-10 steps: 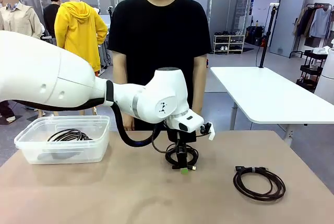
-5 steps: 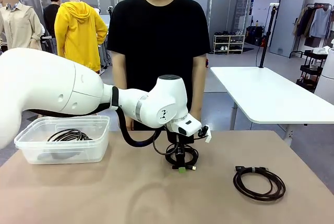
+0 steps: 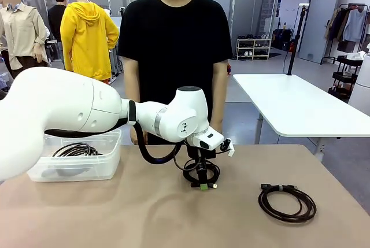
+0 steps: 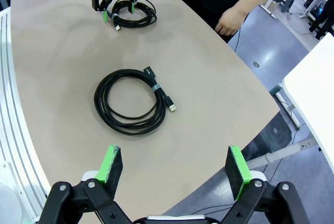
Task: Organize and store the cables.
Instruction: Place the USB Extension Cable into the Organizing box.
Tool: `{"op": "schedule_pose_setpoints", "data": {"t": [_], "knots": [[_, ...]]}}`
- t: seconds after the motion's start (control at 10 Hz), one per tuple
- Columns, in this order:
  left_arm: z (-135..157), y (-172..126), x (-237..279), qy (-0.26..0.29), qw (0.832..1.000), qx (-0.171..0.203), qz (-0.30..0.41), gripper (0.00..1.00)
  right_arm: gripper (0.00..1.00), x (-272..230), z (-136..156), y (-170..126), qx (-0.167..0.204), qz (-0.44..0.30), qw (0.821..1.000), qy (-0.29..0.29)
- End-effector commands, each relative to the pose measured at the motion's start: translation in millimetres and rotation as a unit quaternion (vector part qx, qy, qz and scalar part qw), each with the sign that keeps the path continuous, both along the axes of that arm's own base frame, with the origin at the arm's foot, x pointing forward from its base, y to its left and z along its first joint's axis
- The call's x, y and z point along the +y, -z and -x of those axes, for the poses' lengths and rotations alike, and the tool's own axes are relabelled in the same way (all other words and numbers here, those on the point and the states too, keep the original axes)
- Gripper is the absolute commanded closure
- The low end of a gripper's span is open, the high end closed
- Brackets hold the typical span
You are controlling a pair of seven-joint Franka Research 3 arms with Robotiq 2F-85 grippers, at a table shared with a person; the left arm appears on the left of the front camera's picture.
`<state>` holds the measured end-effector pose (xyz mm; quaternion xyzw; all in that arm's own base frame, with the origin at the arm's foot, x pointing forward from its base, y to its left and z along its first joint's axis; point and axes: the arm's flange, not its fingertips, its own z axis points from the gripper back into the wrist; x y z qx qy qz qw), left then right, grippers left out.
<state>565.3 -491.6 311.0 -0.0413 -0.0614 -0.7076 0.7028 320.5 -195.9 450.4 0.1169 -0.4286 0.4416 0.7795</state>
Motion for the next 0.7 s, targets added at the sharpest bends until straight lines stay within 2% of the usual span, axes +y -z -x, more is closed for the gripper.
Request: {"op": "schedule_pose_setpoints", "data": {"t": [0.0,0.1,0.2,0.3,0.4,0.6], "knots": [[-2.7,-2.8,-6.6,-0.001,1.000,0.003,-0.031,0.33,0.00,0.5,-2.0,-1.5,0.003,-0.005,1.000,0.010],[-1.3,-4.0,-7.0,0.008,0.999,0.008,-0.032,0.69,0.00,0.5,-2.0,-1.5,0.003,-0.005,1.000,0.010],[0.4,-4.7,-7.5,0.008,0.999,0.015,-0.032,0.93,0.00,0.5,-2.0,-1.5,0.003,-0.005,1.000,0.010],[0.7,-5.2,-7.6,0.000,0.999,0.020,-0.034,1.00,0.00,0.5,-2.0,-1.5,0.003,-0.005,1.000,0.010],[2.4,-6.1,-6.4,-0.014,0.999,0.036,-0.027,1.00,0.00,0.5,-2.0,-1.5,0.003,-0.005,1.000,0.010],[2.4,-3.7,-3.3,-0.021,0.999,0.034,-0.025,1.00,0.00,0.5,-2.0,-1.5,0.003,-0.005,1.000,0.010]]}}
